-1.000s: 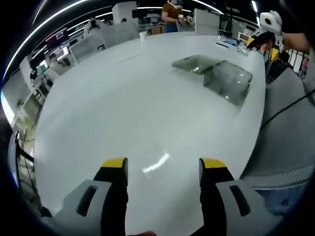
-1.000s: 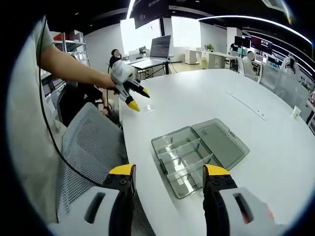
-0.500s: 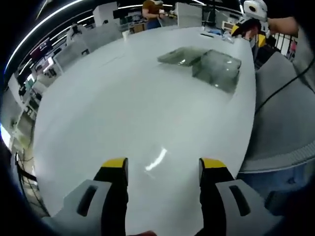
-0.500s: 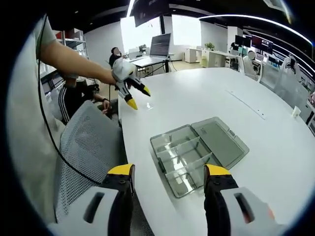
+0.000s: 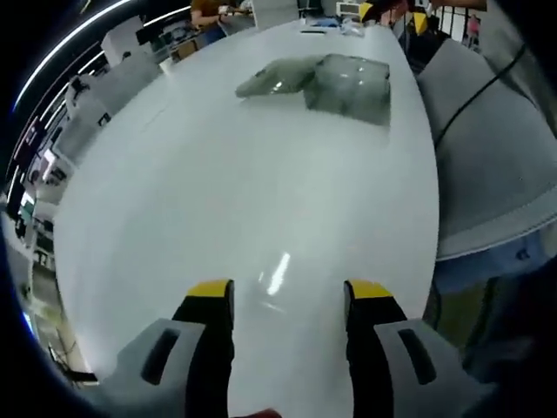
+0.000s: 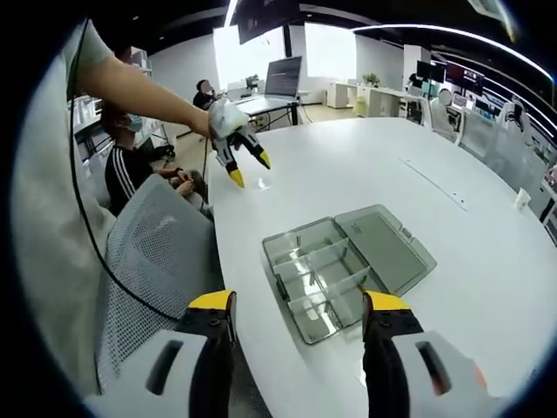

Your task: Insert the divider into the dual guide fixture by aligning both edges with the guide slots and pushing it downward to the bottom, including one-sided entry, uneven engagement, binding, and posture correction.

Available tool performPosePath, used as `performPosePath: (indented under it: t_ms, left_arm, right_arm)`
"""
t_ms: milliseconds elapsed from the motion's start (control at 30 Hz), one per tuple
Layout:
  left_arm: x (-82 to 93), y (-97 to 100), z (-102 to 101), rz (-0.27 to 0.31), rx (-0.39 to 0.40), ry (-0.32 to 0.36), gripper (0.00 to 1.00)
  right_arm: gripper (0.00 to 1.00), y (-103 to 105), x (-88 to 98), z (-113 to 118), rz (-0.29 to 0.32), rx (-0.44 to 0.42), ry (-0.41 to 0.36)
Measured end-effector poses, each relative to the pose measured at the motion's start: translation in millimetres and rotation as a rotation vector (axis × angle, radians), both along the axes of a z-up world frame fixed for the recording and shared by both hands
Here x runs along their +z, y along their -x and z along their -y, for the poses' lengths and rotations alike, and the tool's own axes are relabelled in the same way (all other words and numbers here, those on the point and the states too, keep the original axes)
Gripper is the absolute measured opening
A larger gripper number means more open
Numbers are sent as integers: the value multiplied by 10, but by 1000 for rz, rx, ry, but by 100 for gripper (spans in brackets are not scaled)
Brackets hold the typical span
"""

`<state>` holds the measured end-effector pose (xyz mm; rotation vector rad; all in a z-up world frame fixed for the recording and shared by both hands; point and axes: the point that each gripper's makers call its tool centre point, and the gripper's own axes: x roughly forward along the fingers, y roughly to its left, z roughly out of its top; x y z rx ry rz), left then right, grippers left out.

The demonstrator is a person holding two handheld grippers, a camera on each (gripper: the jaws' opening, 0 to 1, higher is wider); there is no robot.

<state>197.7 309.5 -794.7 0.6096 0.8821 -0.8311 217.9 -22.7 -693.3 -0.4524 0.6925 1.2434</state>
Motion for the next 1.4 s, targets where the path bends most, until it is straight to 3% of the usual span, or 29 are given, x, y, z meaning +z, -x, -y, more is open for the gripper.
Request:
performPosePath:
  t_ms: [533,1400]
  left_arm:
    - [-93,50,45,-77,-142,-34,43]
    - [-198,-15,50,-160,-238,-66,33]
  right_arm:
    - [56,-14,-22,-6,-6,1,9]
    - [55,-3,-33,53,-3,-7,21]
